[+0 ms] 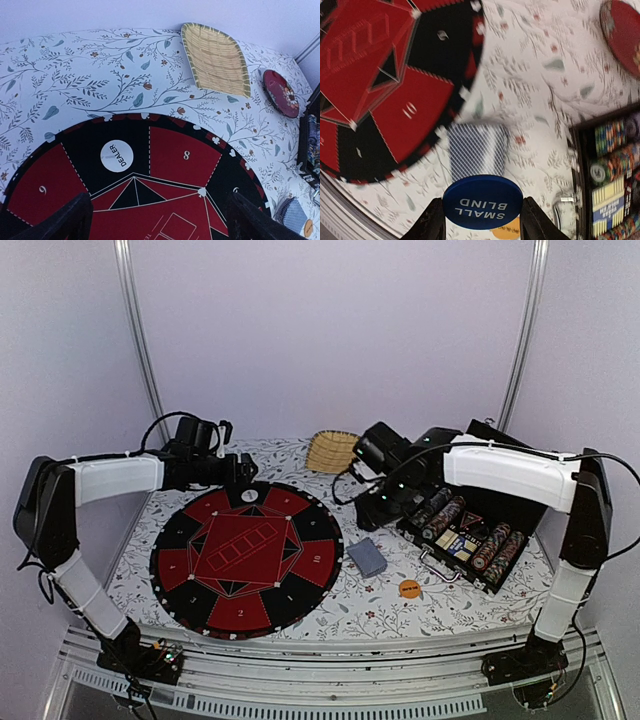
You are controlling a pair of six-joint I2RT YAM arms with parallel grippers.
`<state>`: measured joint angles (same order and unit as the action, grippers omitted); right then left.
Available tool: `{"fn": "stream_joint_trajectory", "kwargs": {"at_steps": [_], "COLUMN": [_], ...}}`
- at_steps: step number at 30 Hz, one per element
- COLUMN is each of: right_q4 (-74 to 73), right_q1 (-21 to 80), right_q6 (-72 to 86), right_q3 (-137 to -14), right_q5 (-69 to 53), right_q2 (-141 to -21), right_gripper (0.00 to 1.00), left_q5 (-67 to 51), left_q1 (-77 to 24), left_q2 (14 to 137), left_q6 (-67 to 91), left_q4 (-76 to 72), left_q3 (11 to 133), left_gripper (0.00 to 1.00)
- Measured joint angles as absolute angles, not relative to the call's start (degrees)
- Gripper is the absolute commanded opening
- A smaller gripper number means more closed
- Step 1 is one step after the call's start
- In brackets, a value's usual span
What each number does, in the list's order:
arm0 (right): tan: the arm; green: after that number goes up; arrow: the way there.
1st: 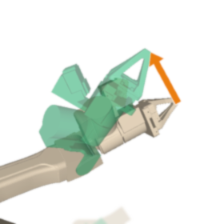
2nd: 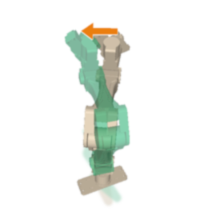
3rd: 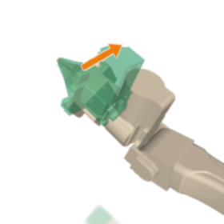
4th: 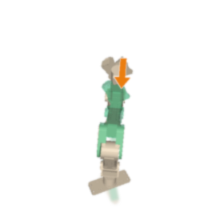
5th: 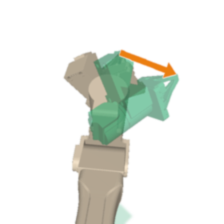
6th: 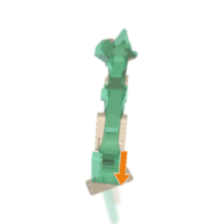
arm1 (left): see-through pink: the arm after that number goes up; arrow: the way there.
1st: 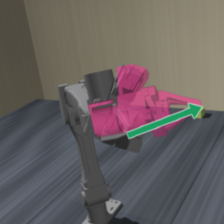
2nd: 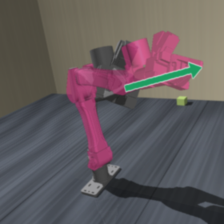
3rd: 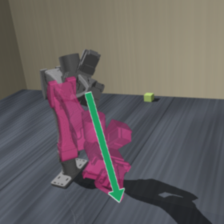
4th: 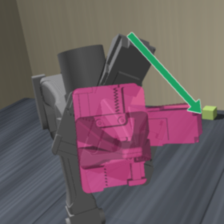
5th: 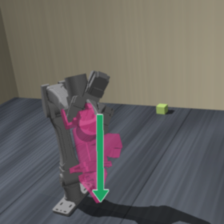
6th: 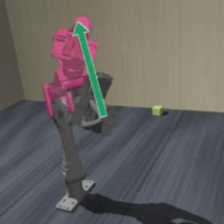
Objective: Distribute texas hold em gaming equipment
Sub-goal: Pick up the small blind button from the center of the board, then place the small blind button at position10.
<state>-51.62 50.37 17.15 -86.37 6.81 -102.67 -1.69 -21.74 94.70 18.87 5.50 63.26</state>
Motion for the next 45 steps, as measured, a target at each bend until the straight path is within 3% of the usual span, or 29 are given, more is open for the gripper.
{"fn": "stream_joint_trajectory", "kwargs": {"at_steps": [3,7,17,25,34,38,45], "right_q4": [-47.0,-46.5,-47.8,-50.2,-51.3,-51.5,-51.1], "right_q1": [52.2,53.7,57.8,60.1,60.3,60.3,60.3], "right_q6": [14.1,12.5,9.8,9.2,9.4,8.7,6.4], "right_q3": [-97.3,-102.5,-108.2,-108.7,-109.3,-109.9,-110.0], "right_q5": [6.7,6.0,3.1,2.7,2.9,3.2,4.0], "right_q2": [-110.0,-117.5,-131.4,-133.0,-133.1,-133.1,-131.5], "right_gripper": [0.26,0.26,0.26,0.27,0.73,0.81,0.85], "left_q5": [-2.2,-2.3,-2.5,-2.5,-2.5,-2.5,-2.5], "left_q1": [-21.3,-20.4,-18.9,-18.9,-18.8,-18.8,-18.7], "left_q2": [92.8,90.8,90.2,90.2,90.1,89.6,89.4], "left_q6": [18.9,18.9,18.9,18.9,18.9,18.9,19.2], "left_q4": [5.5,5.5,5.5,5.5,5.5,5.5,5.5], "left_q3": [62.2,60.3,59.9,59.9,59.9,59.9,59.5], "left_gripper": [0.94,0.95,0.95,0.94,0.95,0.95,0.95]}}
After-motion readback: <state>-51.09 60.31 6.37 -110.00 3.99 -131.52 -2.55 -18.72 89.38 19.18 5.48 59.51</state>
